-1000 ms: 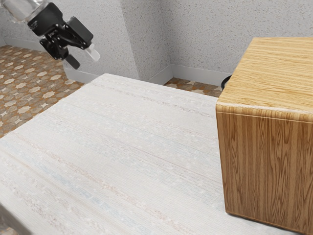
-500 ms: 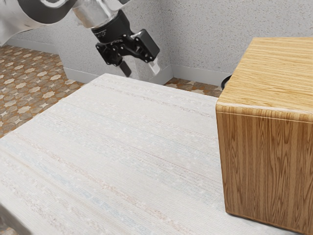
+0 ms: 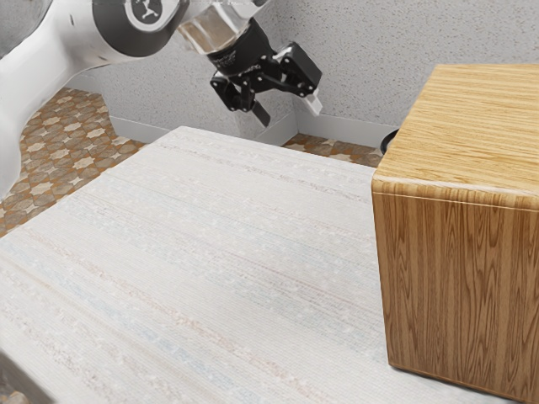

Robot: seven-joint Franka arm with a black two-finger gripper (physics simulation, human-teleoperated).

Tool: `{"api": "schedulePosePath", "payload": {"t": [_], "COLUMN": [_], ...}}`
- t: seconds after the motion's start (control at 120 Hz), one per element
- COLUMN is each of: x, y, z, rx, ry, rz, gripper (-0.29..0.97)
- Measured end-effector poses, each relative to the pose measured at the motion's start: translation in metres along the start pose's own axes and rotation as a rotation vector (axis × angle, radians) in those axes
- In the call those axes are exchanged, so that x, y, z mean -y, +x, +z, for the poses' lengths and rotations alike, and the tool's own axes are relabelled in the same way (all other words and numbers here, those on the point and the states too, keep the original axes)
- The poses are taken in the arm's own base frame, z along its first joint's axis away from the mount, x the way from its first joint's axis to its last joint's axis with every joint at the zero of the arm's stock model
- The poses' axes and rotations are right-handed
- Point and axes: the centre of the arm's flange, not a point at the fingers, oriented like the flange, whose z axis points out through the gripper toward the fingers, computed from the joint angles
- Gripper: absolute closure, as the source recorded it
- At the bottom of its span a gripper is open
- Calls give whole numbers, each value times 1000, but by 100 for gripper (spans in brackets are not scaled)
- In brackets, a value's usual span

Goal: Pull the drawer handle with one arm to open the drawer

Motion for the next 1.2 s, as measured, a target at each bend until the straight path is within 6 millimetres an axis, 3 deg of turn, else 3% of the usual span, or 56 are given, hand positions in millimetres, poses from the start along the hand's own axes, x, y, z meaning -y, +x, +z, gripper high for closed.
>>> {"api": "schedulePosePath", "payload": {"t": [0.217, 0.508, 0.858, 1.2], "x": [-23, -27, -42, -49], "y": [-4, -2, -5, -11], "z": [22, 49, 52, 74], "rx": [23, 55, 59, 101], "ry": [-12, -13, -72, -81], "rz": [-1, -29, -48, -66], "gripper": [0, 0, 0, 0]}}
